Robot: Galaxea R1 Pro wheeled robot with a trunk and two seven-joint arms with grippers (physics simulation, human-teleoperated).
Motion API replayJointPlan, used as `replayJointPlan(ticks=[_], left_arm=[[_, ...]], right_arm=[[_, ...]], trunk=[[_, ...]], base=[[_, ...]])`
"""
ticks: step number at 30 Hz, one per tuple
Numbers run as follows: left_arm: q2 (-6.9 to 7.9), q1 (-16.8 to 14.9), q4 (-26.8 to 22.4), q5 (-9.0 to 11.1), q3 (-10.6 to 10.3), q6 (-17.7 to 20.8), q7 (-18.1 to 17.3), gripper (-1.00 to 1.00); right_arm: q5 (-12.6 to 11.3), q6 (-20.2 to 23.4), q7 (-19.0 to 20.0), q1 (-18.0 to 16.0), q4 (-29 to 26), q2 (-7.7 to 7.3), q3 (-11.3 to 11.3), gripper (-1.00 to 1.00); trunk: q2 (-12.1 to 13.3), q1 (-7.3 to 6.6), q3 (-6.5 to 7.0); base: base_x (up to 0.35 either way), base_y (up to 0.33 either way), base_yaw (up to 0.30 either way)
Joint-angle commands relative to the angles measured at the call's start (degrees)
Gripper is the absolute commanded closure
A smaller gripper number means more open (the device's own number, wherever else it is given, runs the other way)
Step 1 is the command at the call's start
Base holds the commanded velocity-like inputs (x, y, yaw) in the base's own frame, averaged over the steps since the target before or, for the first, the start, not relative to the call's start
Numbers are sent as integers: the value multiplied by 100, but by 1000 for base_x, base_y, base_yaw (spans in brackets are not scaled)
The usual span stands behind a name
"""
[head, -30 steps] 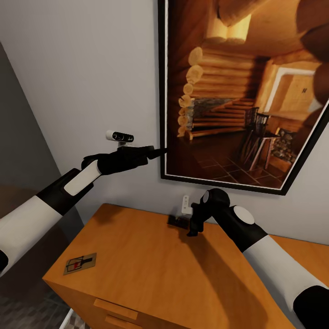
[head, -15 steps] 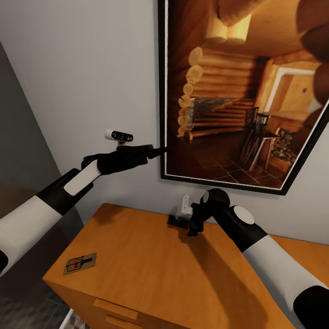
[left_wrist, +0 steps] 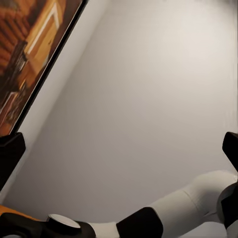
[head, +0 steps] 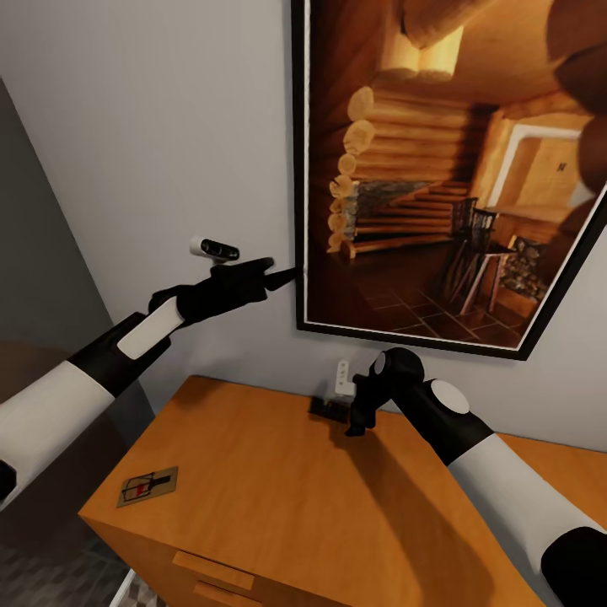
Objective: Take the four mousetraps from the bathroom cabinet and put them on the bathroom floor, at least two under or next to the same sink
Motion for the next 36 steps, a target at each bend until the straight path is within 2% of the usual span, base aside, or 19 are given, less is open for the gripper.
replayJointPlan(ticks=[1,13,18,30,36], left_arm=[[6,-11,30,73,-26,52,-5,-100],[-1,-11,109,141,-26,49,-8,-100],[-3,-11,55,145,-26,53,-14,-100],[5,-11,-30,151,-26,53,-15,-100],[-1,-11,-81,148,-26,53,-15,-100]], right_arm=[[20,52,26,-7,-7,-4,15,-100],[20,50,26,-7,-3,-4,13,-100],[20,51,26,-7,1,-4,16,-100],[20,44,26,-7,7,-4,10,-100],[20,33,26,-7,13,-4,8,-100]], trunk=[[-7,1,-8],[-7,1,-8],[194,-109,82],[194,-109,82],[435,-240,189]], base=[[0,0,0],[0,0,0],[0,0,0],[0,0,0],[0,0,0]])
